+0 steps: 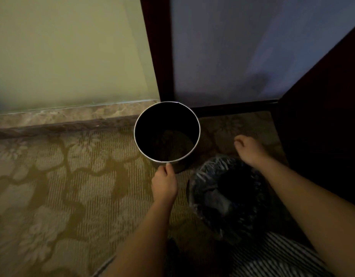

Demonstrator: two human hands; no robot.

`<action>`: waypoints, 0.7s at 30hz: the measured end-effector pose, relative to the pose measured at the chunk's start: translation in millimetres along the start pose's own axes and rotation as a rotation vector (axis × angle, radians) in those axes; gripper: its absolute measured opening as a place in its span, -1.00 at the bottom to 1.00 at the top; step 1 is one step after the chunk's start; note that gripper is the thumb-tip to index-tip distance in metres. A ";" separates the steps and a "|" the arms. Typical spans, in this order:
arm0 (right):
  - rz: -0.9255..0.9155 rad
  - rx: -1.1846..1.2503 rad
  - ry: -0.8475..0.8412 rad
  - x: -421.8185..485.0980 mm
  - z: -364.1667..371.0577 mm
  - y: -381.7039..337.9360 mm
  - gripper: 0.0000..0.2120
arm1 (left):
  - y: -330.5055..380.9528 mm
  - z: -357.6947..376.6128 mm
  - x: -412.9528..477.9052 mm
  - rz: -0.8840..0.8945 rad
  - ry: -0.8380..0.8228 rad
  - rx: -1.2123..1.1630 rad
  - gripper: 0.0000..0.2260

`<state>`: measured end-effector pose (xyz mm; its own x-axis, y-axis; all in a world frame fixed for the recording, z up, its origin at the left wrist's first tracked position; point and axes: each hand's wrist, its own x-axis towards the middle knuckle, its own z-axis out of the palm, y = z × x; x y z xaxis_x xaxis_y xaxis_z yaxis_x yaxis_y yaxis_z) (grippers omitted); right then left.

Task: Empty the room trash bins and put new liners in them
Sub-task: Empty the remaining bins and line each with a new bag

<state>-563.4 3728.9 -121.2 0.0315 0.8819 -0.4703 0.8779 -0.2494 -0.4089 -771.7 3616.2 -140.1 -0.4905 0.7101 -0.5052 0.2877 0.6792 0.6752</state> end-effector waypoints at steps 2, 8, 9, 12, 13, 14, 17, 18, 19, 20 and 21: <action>0.050 0.016 0.009 -11.1 -7.1 27.4 -0.68 | -1.3 8.9 -10.7 0.013 -0.026 0.078 -0.67; 0.309 0.159 -0.020 -43.8 -6.4 94.1 -0.63 | -28.3 38.5 -23.4 -0.185 -0.032 -0.100 -0.60; 0.360 0.213 -0.007 -47.1 -2.5 102.4 -0.63 | -36.1 43.5 -22.6 -0.261 -0.042 -0.157 -0.56; 0.530 0.426 0.018 -46.8 12.7 126.9 -0.59 | -48.1 55.9 -18.3 -0.419 -0.074 -0.300 -0.50; 0.587 0.492 0.029 -43.9 19.0 134.2 -0.56 | -48.9 59.9 -16.5 -0.462 -0.086 -0.351 -0.47; 0.648 0.536 0.028 -39.5 26.2 140.1 -0.53 | -50.2 63.5 -13.8 -0.506 -0.109 -0.399 -0.45; 0.762 0.620 0.001 -28.8 51.9 152.4 -0.45 | -48.6 72.9 -12.9 -0.596 -0.238 -0.487 -0.38; 0.786 0.634 -0.019 -28.4 59.3 154.2 -0.44 | -49.2 76.8 -12.7 -0.616 -0.283 -0.527 -0.36; 0.801 0.645 -0.023 -28.2 66.7 156.4 -0.44 | -49.8 80.7 -12.3 -0.638 -0.318 -0.566 -0.35; 0.820 0.672 -0.036 -29.7 72.3 155.2 -0.42 | -52.3 84.9 -10.1 -0.653 -0.352 -0.609 -0.34; 0.815 0.718 -0.048 -30.7 78.3 156.9 -0.40 | -54.4 88.5 -7.9 -0.667 -0.373 -0.637 -0.34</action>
<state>-464.0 3631.4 -232.1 0.4454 0.3323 -0.8313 0.1166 -0.9422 -0.3142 -710.7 3590.1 -220.3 -0.0700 0.3066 -0.9493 -0.5021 0.8114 0.2991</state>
